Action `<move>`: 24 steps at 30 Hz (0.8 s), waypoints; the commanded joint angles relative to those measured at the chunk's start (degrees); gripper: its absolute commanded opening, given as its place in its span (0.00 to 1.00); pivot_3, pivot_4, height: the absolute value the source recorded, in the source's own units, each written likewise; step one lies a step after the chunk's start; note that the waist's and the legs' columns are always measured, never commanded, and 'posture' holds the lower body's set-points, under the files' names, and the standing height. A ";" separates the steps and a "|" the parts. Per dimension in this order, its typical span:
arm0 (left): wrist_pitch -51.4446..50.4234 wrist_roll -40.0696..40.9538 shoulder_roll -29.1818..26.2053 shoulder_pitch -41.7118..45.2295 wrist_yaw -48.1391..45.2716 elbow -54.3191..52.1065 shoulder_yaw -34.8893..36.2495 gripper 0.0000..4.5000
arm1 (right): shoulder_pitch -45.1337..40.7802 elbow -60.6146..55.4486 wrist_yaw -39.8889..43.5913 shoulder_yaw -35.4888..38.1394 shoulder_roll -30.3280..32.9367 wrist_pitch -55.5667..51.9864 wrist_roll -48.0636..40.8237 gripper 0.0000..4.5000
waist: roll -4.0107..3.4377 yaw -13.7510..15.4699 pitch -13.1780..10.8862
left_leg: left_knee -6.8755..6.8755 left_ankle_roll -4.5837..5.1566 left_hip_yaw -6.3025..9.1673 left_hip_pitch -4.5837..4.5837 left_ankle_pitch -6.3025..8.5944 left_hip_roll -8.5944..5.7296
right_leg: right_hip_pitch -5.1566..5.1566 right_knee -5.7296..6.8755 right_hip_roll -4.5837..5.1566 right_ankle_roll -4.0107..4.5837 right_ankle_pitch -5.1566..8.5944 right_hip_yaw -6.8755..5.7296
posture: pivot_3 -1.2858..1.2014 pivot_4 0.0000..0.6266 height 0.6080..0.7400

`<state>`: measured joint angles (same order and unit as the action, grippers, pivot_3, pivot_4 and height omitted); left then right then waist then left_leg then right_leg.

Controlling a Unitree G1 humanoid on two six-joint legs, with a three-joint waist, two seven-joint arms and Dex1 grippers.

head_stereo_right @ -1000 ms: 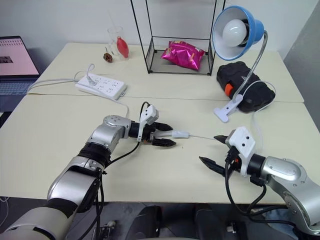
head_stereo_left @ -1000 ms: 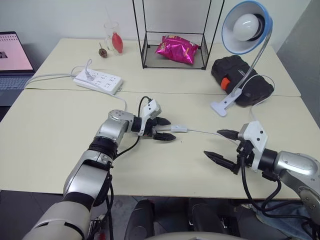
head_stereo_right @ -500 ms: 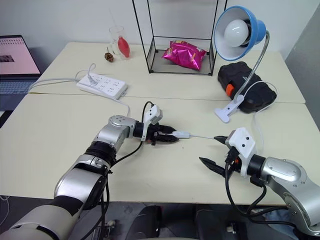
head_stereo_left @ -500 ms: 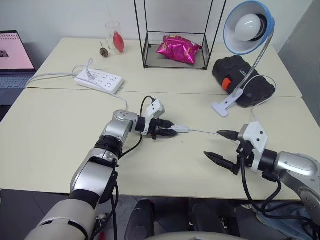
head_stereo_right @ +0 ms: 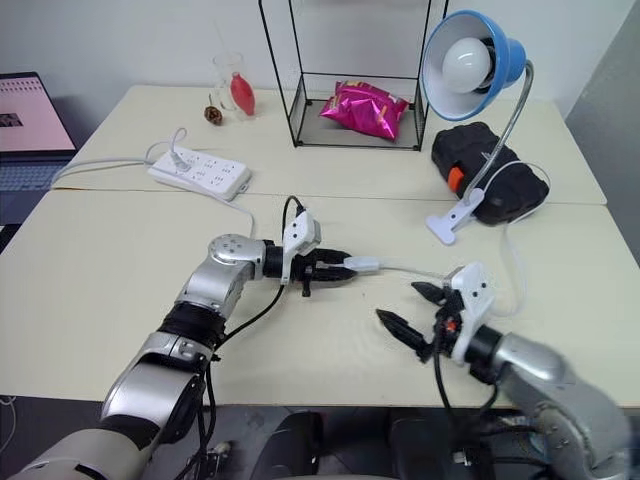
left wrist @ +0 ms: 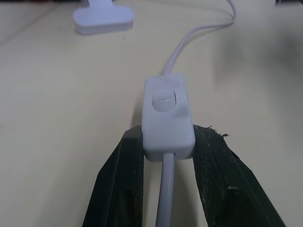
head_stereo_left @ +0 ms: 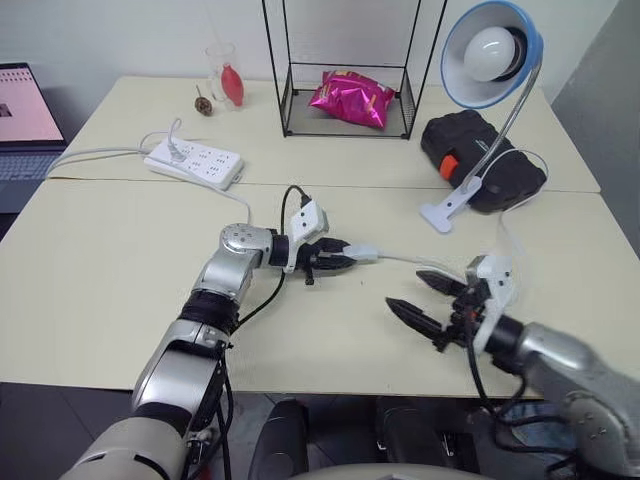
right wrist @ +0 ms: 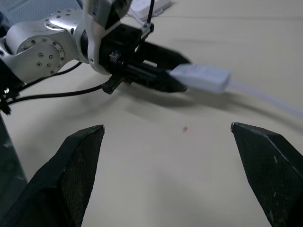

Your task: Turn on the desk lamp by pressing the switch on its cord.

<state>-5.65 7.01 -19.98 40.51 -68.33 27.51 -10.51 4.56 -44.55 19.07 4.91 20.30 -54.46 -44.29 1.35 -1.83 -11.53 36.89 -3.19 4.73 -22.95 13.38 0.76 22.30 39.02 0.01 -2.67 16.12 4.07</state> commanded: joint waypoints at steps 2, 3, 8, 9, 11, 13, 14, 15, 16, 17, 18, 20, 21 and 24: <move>-3.42 2.25 0.03 -4.15 6.05 -13.42 2.84 0.25 | -1.87 1.81 -11.77 -0.80 -10.00 -3.32 -4.57 1.00 | 0.01 -0.03 0.01 | 0.04 0.00 -0.03 0.01 0.00 0.00 | -0.02 -0.02 0.04 -0.02 0.01 0.03 | 0.52 0.24 1.00; -4.52 2.51 0.21 -4.94 7.36 -15.50 3.17 0.25 | -3.44 3.28 -14.41 -0.71 -12.62 -3.87 -5.04 1.00 | 0.00 -0.05 0.01 | 0.06 0.00 -0.04 0.01 0.00 0.00 | -0.02 -0.02 0.04 -0.04 0.01 0.03 | 0.52 0.24 1.00; -9.48 3.98 0.31 -7.41 11.83 -21.86 4.00 0.25 | -10.60 10.63 -23.43 3.77 -23.73 -3.54 -13.39 1.00 | -0.01 -0.08 0.02 | 0.05 0.02 -0.01 0.04 -0.01 0.00 | -0.01 -0.01 0.00 -0.12 -0.03 0.02 | 0.52 0.24 1.00; -9.82 4.01 0.22 -7.74 12.33 -22.50 3.98 0.25 | -11.51 11.77 -24.83 4.52 -24.92 -3.51 -14.97 1.00 | -0.02 -0.08 0.02 | 0.04 0.02 -0.02 0.05 -0.01 0.02 | -0.01 -0.01 -0.03 -0.12 -0.03 0.03 | 0.52 0.24 1.00; -10.41 4.05 0.13 -8.18 13.31 -23.48 3.94 0.25 | -12.88 13.65 -27.64 5.90 -26.75 -2.88 -17.19 1.00 | -0.03 -0.12 0.02 | 0.01 0.02 -0.03 0.03 -0.01 0.01 | 0.00 -0.03 -0.03 -0.08 -0.03 0.03 | 0.52 0.24 1.00; -10.87 4.28 0.01 -8.53 13.95 -24.37 3.74 0.25 | -13.87 15.10 -29.95 6.63 -27.61 -1.93 -19.40 1.00 | -0.02 -0.04 0.02 | -0.01 0.02 -0.04 0.00 -0.01 -0.01 | 0.01 -0.04 0.00 0.01 -0.08 0.02 | 0.52 0.24 1.00; -11.07 4.38 -0.03 -8.70 14.18 -24.81 3.61 0.25 | -14.41 15.78 -30.85 6.84 -27.82 -1.44 -20.50 1.00 | -0.03 -0.04 0.02 | -0.03 0.01 -0.04 -0.01 -0.01 -0.03 | 0.01 -0.06 0.03 0.13 -0.15 0.02 | 0.52 0.24 1.00; -11.26 4.54 -0.02 -8.84 14.37 -25.17 3.53 0.25 | -14.91 16.36 -31.53 6.83 -27.80 -0.97 -21.37 1.00 | -0.03 -0.07 0.02 | -0.05 0.01 -0.06 -0.02 -0.01 -0.04 | 0.01 -0.07 0.03 0.16 -0.16 0.02 | 0.52 0.24 1.00; -11.43 4.65 -0.02 -8.93 14.54 -25.44 3.45 0.25 | -15.41 16.92 -32.14 6.80 -27.77 -0.43 -22.01 1.00 | -0.03 -0.11 0.02 | -0.07 0.01 -0.08 -0.03 0.00 -0.04 | 0.04 -0.08 0.04 0.16 -0.17 0.03 | 0.52 0.24 1.00; -11.56 4.73 -0.01 -9.00 14.67 -25.64 3.37 0.25 | -15.88 17.46 -32.75 6.72 -27.72 0.13 -22.60 1.00 | -0.03 -0.16 0.02 | -0.08 0.01 -0.08 -0.04 0.00 -0.04 | 0.05 -0.08 0.04 0.16 -0.17 0.03 | 0.52 0.24 1.00; -11.75 4.82 0.00 -9.07 14.74 -25.83 3.25 0.25 | -16.39 18.08 -33.30 6.60 -27.67 0.69 -23.10 1.00 | -0.03 -0.19 0.02 | -0.09 0.01 -0.08 -0.03 0.00 -0.03 | 0.06 -0.08 0.03 0.16 -0.17 0.03 | 0.52 0.24 1.00; -11.99 4.96 0.04 -9.18 14.85 -26.12 2.98 0.25 | -17.31 19.35 -34.02 6.12 -27.58 1.58 -23.54 1.00 | -0.03 -0.28 0.02 | -0.11 0.02 -0.07 -0.01 0.00 -0.01 | 0.06 -0.06 0.00 0.15 -0.16 0.02 | 0.52 0.24 1.00; -12.03 5.03 0.03 -9.20 14.90 -26.20 2.85 0.25 | -17.64 19.82 -34.24 5.81 -27.49 1.94 -23.80 1.00 | -0.03 -0.35 0.02 | -0.11 0.02 -0.07 0.00 0.00 0.00 | 0.06 -0.06 -0.02 0.12 -0.14 0.02 | 0.52 0.24 1.00; -12.45 5.44 -0.13 -9.21 15.00 -26.54 2.67 0.25 | -18.20 20.69 -35.14 5.09 -27.59 3.05 -25.25 1.00 | -0.03 -0.42 0.02 | -0.09 0.02 -0.07 0.00 -0.01 0.00 | 0.06 -0.06 -0.04 -0.05 -0.03 0.03 | 0.52 0.24 1.00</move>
<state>-18.26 11.30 -20.00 31.14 -53.33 3.79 -7.68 -12.62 -23.19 -15.55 10.48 -4.57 -52.92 -67.10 1.31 -2.26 -11.51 36.80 -3.17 4.66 -22.95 13.37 0.76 22.36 38.96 -0.04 -2.72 16.09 4.10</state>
